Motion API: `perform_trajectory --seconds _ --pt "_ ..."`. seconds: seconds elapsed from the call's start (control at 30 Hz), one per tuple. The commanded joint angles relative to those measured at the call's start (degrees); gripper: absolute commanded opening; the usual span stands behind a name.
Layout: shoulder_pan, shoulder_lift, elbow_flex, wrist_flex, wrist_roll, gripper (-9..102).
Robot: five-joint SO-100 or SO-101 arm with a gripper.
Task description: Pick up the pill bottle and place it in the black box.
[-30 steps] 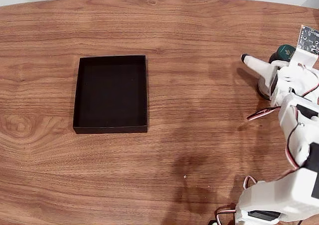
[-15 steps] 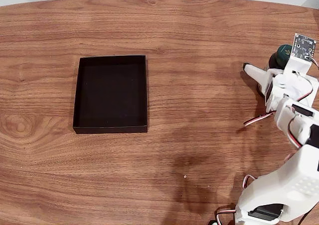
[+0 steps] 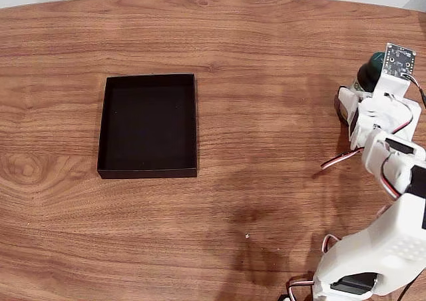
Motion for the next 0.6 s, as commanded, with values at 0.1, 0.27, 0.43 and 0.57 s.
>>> perform_trajectory --seconds 0.1,0.27,0.43,0.57 --pt "-1.49 8.00 -0.26 -1.58 -0.88 25" --pt "-5.27 14.50 2.99 -1.32 -1.67 25" --pt "-12.66 24.96 5.80 2.90 -2.37 25" --pt "-18.46 29.62 4.83 8.26 -3.34 24"
